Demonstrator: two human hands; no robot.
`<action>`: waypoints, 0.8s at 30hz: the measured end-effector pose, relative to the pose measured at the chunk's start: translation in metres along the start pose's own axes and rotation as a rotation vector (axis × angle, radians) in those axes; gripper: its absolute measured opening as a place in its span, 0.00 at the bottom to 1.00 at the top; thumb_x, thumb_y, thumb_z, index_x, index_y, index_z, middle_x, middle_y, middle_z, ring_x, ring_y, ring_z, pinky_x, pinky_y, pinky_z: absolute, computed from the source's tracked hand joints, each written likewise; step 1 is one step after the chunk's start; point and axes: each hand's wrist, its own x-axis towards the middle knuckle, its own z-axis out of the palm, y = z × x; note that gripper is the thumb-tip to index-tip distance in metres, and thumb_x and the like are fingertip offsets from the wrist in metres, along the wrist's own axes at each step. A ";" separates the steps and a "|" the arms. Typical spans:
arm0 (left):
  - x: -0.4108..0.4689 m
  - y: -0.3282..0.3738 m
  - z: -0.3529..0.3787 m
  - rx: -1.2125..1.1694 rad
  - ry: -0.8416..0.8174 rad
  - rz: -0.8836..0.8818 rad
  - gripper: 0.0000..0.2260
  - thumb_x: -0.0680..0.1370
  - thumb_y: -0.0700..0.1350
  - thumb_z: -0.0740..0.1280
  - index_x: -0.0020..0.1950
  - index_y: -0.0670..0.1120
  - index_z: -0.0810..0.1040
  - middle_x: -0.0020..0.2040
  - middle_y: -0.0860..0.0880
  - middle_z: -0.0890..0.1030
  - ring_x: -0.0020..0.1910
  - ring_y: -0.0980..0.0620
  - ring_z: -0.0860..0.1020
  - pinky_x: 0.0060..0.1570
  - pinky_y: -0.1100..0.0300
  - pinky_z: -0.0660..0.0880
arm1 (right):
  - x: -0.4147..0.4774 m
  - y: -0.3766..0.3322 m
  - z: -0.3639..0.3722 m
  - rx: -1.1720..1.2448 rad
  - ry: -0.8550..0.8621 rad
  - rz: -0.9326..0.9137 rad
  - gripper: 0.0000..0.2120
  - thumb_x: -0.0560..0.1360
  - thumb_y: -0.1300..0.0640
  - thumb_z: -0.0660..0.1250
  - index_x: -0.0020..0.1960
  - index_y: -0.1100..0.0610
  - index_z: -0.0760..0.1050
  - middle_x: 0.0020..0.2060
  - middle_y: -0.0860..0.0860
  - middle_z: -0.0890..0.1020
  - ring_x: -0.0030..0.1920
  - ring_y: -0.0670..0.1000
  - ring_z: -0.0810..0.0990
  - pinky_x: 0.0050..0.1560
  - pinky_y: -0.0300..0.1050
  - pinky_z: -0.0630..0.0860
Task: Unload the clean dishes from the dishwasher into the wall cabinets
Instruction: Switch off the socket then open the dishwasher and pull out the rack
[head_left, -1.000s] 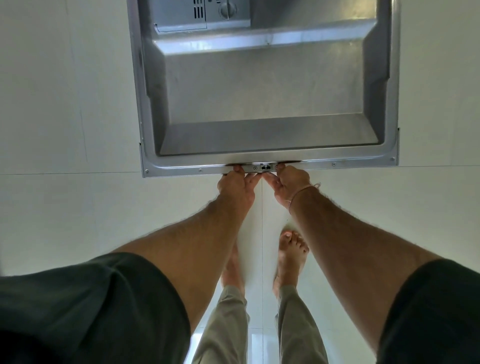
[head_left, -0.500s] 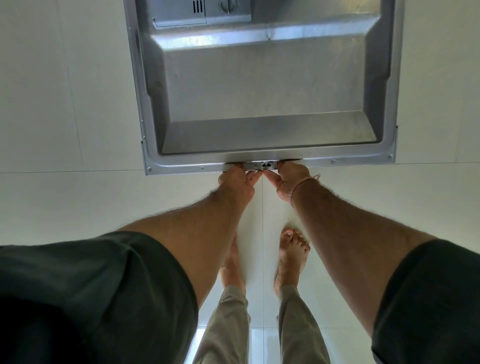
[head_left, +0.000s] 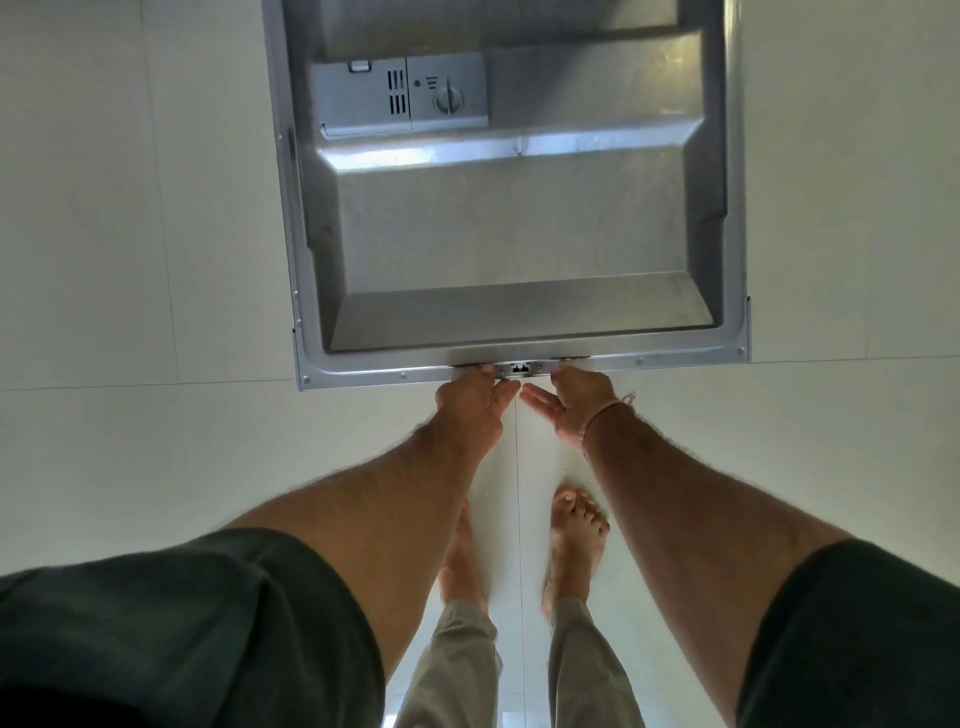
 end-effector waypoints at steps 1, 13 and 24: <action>-0.008 0.000 0.000 0.017 -0.020 -0.007 0.17 0.83 0.34 0.58 0.72 0.33 0.65 0.71 0.36 0.71 0.69 0.40 0.73 0.60 0.55 0.76 | -0.005 0.000 -0.002 -0.023 0.009 -0.017 0.10 0.83 0.63 0.56 0.58 0.63 0.75 0.45 0.51 0.79 0.57 0.54 0.82 0.63 0.50 0.77; -0.089 0.056 0.019 0.161 -0.096 0.044 0.07 0.78 0.38 0.70 0.54 0.42 0.76 0.46 0.48 0.74 0.56 0.43 0.75 0.62 0.47 0.75 | -0.097 -0.036 0.007 -0.080 0.007 -0.266 0.09 0.80 0.65 0.58 0.53 0.56 0.76 0.50 0.54 0.80 0.54 0.56 0.81 0.57 0.54 0.79; -0.172 0.130 0.025 0.418 -0.158 0.206 0.31 0.78 0.44 0.71 0.77 0.46 0.62 0.75 0.46 0.67 0.72 0.45 0.69 0.67 0.51 0.70 | -0.200 -0.078 0.041 -0.169 -0.062 -0.499 0.20 0.80 0.62 0.60 0.72 0.54 0.68 0.62 0.56 0.78 0.59 0.56 0.76 0.60 0.53 0.73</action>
